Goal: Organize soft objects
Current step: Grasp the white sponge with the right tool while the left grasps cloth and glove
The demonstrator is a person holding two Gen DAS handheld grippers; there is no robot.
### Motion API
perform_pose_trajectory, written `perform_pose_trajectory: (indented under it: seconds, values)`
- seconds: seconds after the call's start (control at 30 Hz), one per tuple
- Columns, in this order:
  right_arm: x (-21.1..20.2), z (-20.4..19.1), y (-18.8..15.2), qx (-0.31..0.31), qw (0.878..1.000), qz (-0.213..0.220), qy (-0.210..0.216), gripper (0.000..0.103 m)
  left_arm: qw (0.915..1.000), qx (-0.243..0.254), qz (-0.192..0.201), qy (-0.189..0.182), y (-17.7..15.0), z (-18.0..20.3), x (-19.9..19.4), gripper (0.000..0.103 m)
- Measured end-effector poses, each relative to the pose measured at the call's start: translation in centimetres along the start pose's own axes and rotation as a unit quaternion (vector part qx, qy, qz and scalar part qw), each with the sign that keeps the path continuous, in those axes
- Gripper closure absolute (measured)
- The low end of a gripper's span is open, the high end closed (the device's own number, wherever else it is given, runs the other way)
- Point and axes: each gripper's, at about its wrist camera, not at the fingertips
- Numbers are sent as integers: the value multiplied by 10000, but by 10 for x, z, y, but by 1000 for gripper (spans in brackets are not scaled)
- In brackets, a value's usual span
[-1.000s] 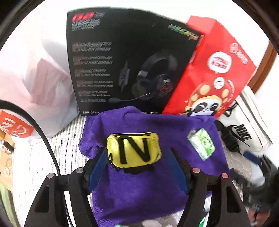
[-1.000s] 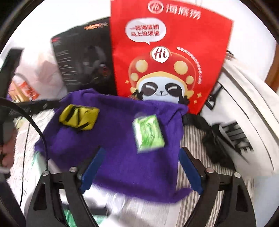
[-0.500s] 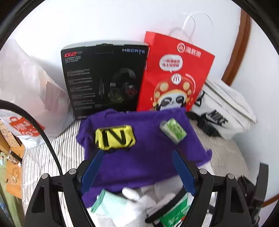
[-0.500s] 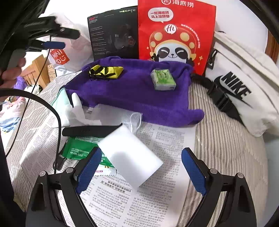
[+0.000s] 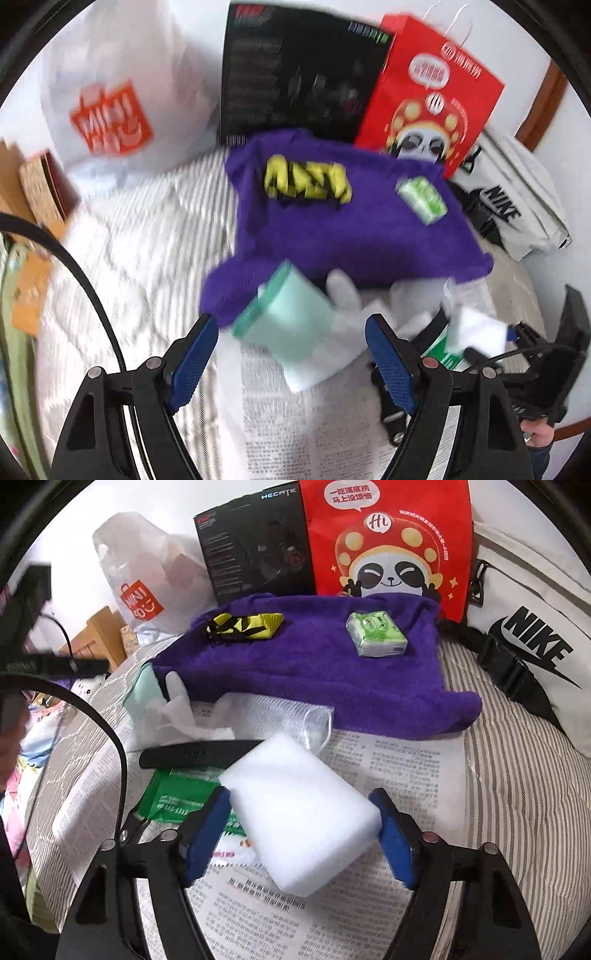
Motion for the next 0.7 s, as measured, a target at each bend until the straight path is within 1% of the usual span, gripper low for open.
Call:
perform_pose_trajectory:
  seconds: [0.13,0.23,0.33,0.4,0.43,0.47,0.5,0.53,0.57,0.6,0.63,0.67,0.7]
  values:
    - [-12,-2,-3,109,9997,81,-193,28,9995,4,-273,-128,-22,2,36,22]
    - [-25,0,-6,264,9991,152,-312,28,9991,1,-386,-197,-28,8,56,22]
    - [-39,1,-11,433,9983,210,-339,28,9994,-23,-309,-178,-28,14,65,22]
    - [-48,1,-17,543,9976,287,-312,28,9998,59,-160,-34,-30,20,69,22]
    - [-52,1,-20,584,9974,307,-301,28,9998,169,-36,71,-33,24,70,22]
    - [-55,1,-22,614,9971,316,-310,28,9995,258,4,166,-34,27,71,22]
    - [-57,1,-23,625,9970,322,-323,28,9992,328,28,234,-34,29,71,30]
    - [-59,0,-24,640,9968,332,-336,28,9989,381,57,274,-34,30,71,45]
    - [-60,0,-24,661,9967,342,-335,28,9985,447,114,288,-35,32,70,51]
    - [-62,0,-24,683,9965,359,-326,28,9984,474,167,263,-34,32,68,62]
    - [-63,0,-24,707,9963,378,-308,28,9988,433,194,140,-34,31,67,74]
    - [-64,-1,-24,723,9962,394,-273,28,9991,375,185,34,-33,27,65,80]
    - [-65,-1,-24,733,9962,407,-243,28,9994,291,173,-104,-32,23,63,83]
Point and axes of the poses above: each gripper's, at about its wrist camera, not at the fingertips, and x roughly the way its jaws point, z to its right, y to its top, and after that the axes turned 3 degrees about -z, right-handed
